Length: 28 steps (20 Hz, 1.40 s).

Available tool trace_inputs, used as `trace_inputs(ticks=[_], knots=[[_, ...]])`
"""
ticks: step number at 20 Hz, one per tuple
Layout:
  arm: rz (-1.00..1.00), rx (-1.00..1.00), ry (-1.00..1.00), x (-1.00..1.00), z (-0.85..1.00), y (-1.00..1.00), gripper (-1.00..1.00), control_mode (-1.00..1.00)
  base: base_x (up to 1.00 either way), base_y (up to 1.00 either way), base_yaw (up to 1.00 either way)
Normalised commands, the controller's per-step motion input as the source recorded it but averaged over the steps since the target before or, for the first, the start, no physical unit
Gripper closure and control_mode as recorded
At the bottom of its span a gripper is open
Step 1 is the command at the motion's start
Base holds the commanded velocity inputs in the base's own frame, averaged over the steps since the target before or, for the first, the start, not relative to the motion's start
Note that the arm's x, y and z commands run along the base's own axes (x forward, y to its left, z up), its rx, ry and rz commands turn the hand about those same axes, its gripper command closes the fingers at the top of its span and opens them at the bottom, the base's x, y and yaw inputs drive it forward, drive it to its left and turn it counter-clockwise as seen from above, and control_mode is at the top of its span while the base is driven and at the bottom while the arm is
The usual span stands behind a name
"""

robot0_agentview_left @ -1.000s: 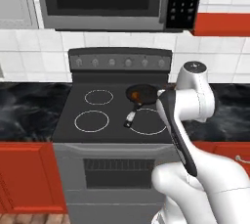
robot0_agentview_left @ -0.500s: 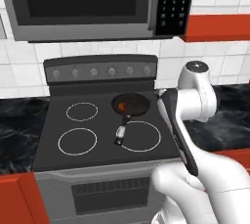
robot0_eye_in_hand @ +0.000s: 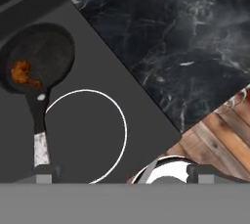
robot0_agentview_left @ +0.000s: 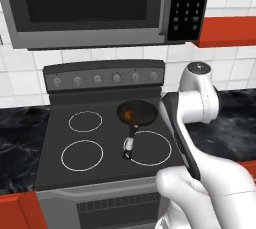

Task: Take the chicken drumsticks from the pan and place one on each plate on the dining counter.

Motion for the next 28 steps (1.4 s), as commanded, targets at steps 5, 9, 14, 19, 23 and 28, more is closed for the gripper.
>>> trace_inputs(ticks=[5, 9, 14, 19, 23, 28], knots=[[0.05, -0.11, -0.18, 0.41, -0.02, 0.25, -1.00, -1.00, 0.00, 0.00, 0.00], [0.13, -0.10, -0.09, 0.76, -0.38, 0.46, -1.00, -1.00, 0.00, 0.00, 0.00], [0.37, -0.13, 0.16, 0.78, -0.34, 0.55, -1.00, -1.00, 0.00, 0.00, 0.00], [0.29, -0.01, 0.07, 0.60, -0.25, 0.25, -1.00, -1.00, 0.00, 0.00, 0.00], [0.06, 0.04, -0.01, 0.52, -0.14, 0.00, -1.00, -1.00, 0.00, 0.00, 0.00], [0.00, 0.08, 0.00, 0.61, -0.38, 0.00, -1.00, -1.00, 0.00, 0.00, 0.00]])
